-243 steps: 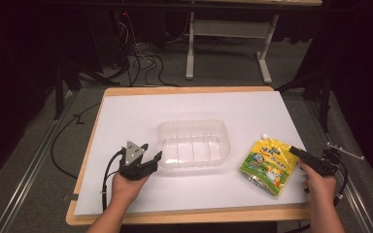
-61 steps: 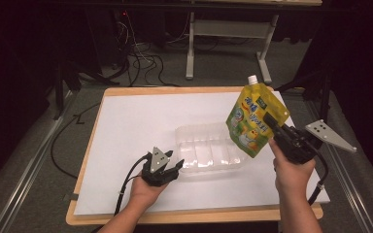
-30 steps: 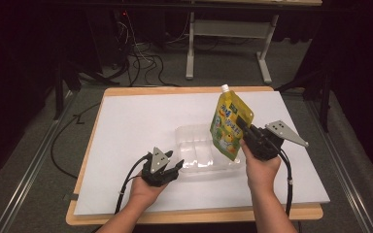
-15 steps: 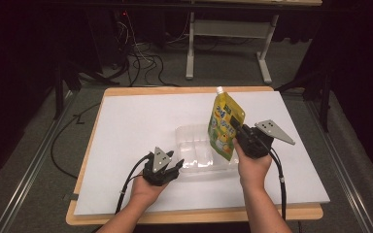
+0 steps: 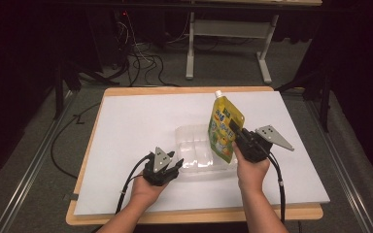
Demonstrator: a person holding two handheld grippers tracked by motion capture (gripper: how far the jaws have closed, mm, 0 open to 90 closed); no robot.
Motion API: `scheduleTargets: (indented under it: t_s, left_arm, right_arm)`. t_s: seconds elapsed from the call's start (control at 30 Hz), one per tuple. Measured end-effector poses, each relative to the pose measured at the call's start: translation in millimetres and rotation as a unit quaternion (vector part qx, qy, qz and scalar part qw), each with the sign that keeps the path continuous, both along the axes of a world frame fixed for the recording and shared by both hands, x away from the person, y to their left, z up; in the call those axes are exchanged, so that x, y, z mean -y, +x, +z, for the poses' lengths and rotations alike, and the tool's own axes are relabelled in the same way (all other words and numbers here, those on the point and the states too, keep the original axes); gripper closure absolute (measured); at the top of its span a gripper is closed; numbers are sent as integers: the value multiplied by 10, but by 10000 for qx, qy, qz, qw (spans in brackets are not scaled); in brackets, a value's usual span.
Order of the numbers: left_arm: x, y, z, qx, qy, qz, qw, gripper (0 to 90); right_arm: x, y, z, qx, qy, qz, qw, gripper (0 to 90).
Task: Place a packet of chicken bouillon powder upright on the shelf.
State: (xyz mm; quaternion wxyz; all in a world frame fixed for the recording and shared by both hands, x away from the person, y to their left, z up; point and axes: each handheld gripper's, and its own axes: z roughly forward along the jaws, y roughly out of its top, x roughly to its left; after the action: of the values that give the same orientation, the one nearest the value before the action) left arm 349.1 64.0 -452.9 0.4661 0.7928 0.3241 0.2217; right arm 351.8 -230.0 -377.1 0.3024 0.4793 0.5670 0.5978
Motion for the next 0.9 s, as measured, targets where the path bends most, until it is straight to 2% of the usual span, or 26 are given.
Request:
scheduleTargets:
  t_s: [0.27,0.3,0.5,0.67,0.9]
  left_arm:
    - [-2,-2,0,3,7,-20,10000,579]
    - [-2,1,-2,5,12,-17,10000,581]
    - [0,6,-6,0,-5,-39,10000,602]
    - [1,6,-6,0,-6,-53,10000,609]
    - [0,4,-6,10,11,-69,10000,610]
  right_arm:
    - [10,-26,-54,125,27,57,9999,900]
    - [22,-39,-77,162,97,100,9998,900]
    - [35,-60,-114,177,137,130,9997,900]
    - [36,-73,-131,143,73,155,9998,900]
    - [36,-97,-173,29,-177,257,9995,900]
